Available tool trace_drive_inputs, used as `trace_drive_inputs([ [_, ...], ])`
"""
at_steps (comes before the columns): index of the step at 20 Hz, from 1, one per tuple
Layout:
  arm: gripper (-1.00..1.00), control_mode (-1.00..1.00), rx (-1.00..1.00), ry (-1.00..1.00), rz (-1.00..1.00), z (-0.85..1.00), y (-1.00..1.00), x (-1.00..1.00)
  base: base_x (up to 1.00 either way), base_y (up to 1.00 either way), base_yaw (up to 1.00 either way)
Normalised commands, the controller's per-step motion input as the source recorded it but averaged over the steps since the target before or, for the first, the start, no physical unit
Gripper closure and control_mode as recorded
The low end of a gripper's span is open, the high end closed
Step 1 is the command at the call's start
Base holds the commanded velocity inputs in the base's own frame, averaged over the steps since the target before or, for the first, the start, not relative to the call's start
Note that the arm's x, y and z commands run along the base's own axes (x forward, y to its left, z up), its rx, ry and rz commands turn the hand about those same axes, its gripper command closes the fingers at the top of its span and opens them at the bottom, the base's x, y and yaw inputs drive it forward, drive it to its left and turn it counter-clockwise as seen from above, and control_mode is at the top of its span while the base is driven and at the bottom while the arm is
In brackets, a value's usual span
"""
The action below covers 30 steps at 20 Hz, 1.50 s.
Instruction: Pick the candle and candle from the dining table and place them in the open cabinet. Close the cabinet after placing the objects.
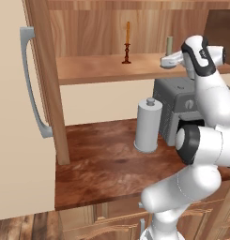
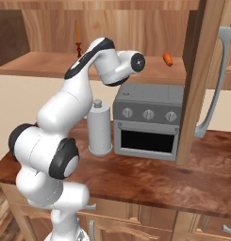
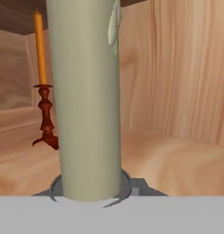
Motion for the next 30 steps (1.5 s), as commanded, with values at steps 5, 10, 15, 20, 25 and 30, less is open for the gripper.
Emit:
trace_drive_inputs([
  [5,-1.00,-1.00,0.02,-0.02,0.00,-0.12,-0.10,0.00,0.00,0.00,0.00],
  [10,-1.00,-1.00,0.03,0.00,0.00,0.00,-0.18,0.00,0.00,0.00,0.00],
  [15,-1.00,-1.00,0.00,-0.01,0.00,0.00,0.00,-0.11,0.00,0.00,0.00],
  [20,-1.00,-1.00,0.00,0.00,0.00,0.00,0.00,-0.21,0.00,0.00,0.00],
  [25,-1.00,-1.00,0.00,0.00,0.00,0.00,0.00,-0.49,0.00,0.00,0.00],
  [30,-1.00,-1.00,0.00,0.00,-0.03,0.00,0.00,-0.70,0.00,0.00,0.00],
])
